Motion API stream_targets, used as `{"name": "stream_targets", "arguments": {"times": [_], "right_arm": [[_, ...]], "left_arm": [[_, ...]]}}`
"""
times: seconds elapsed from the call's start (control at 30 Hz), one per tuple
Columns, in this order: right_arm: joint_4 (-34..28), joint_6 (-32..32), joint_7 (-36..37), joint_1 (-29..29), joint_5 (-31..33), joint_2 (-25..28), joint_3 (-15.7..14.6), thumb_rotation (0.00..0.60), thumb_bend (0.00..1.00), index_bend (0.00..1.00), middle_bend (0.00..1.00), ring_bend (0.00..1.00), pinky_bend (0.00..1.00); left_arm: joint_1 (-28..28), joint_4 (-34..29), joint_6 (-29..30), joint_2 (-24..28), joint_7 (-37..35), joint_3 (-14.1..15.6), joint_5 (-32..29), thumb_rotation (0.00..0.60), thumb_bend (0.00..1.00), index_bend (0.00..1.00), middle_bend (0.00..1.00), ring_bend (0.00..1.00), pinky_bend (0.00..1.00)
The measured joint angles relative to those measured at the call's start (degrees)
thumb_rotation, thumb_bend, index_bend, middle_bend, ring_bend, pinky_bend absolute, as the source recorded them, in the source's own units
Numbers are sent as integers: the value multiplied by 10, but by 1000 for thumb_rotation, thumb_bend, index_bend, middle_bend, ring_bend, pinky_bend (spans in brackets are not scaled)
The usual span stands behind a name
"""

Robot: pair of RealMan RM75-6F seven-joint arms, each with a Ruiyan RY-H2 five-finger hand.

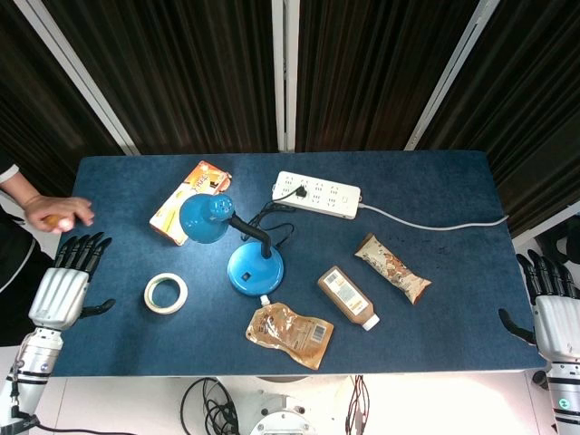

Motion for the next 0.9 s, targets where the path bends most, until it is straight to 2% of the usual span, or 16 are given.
{"name": "stream_targets", "arguments": {"times": [0.57,0.63,0.67,0.73,0.8,0.83,0.9], "right_arm": [[1,-1,1,0,-5,-1,-2,600,195,0,0,0,0],[0,-2,0,1,-5,-1,-2,600,195,0,0,0,0],[0,-2,0,1,-6,-1,-1,600,195,0,0,0,0],[-1,-3,-2,2,-6,-1,-1,600,195,0,0,0,0],[-2,-4,-4,3,-6,-2,-1,600,195,0,0,0,0],[-2,-4,-6,3,-7,-2,-2,600,195,0,0,0,0],[-2,-5,-8,3,-7,-4,-3,600,195,0,0,0,0]], "left_arm": [[8,-8,11,4,10,0,6,600,62,0,0,0,9],[7,-14,10,5,10,2,13,600,76,0,43,19,81],[6,-17,9,5,10,3,16,600,90,0,100,69,152],[2,-23,2,7,15,7,25,600,153,0,348,323,397],[-5,-30,-13,8,19,13,34,600,243,0,552,547,570],[-9,-34,-23,8,22,16,37,600,292,0,621,620,620],[-23,-44,-58,7,39,22,40,600,349,1,704,696,679]]}}
